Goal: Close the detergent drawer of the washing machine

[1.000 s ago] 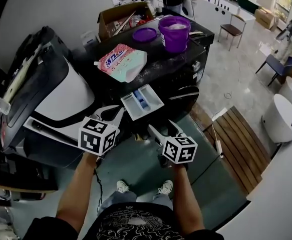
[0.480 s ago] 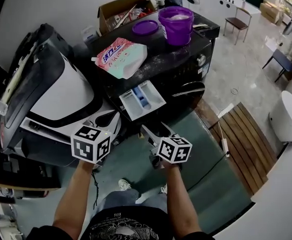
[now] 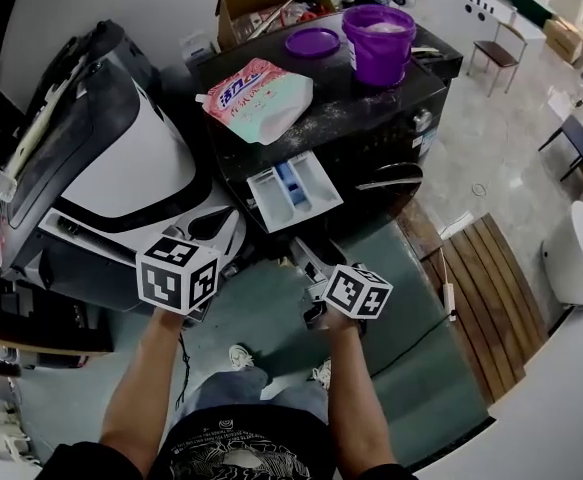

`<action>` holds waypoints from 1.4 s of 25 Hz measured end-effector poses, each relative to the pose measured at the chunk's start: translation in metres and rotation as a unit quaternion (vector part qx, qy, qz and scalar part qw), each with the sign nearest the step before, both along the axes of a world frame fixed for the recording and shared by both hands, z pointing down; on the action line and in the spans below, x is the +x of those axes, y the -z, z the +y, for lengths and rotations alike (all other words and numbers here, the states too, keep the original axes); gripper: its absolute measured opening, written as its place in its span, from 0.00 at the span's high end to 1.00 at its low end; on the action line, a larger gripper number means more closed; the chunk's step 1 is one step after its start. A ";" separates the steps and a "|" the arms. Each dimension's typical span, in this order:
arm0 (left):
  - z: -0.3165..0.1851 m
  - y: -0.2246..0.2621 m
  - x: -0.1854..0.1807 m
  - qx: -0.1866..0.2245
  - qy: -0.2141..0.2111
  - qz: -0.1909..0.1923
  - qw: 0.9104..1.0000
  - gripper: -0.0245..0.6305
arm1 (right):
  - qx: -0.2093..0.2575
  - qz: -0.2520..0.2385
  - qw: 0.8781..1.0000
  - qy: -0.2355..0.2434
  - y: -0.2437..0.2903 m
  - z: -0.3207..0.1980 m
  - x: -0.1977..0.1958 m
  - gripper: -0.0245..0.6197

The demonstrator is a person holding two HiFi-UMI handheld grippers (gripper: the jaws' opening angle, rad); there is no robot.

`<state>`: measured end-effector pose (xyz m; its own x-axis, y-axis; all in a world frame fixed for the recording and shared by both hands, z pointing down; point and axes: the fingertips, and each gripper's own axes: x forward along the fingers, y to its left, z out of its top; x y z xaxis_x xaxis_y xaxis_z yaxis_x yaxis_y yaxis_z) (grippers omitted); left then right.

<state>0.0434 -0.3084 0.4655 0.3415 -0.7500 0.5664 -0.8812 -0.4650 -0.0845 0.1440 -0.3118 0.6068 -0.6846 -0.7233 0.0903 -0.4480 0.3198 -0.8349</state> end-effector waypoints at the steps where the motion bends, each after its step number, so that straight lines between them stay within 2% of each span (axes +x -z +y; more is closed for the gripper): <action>1: 0.000 0.000 0.000 0.001 0.003 0.002 1.000 0.96 | -0.002 -0.004 1.000 0.000 0.000 0.000 0.001 0.40; 9: -0.002 0.007 -0.006 0.010 0.028 0.017 0.999 0.96 | -0.016 -0.020 1.000 0.010 -0.002 -0.001 -0.002 0.42; 16: 0.001 0.006 -0.005 0.007 0.023 0.024 0.999 0.96 | -0.021 -0.025 0.999 0.014 0.000 -0.003 -0.007 0.42; 35: -0.023 -0.007 -0.023 -0.003 0.000 0.043 0.999 0.96 | -0.033 -0.027 0.999 -0.016 0.001 -0.028 -0.019 0.43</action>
<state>0.0202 -0.3316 0.4722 0.3879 -0.7474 0.5393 -0.8855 -0.4646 -0.0069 0.1249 -0.3395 0.6055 -0.6662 -0.7386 0.1026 -0.4110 0.2489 -0.8770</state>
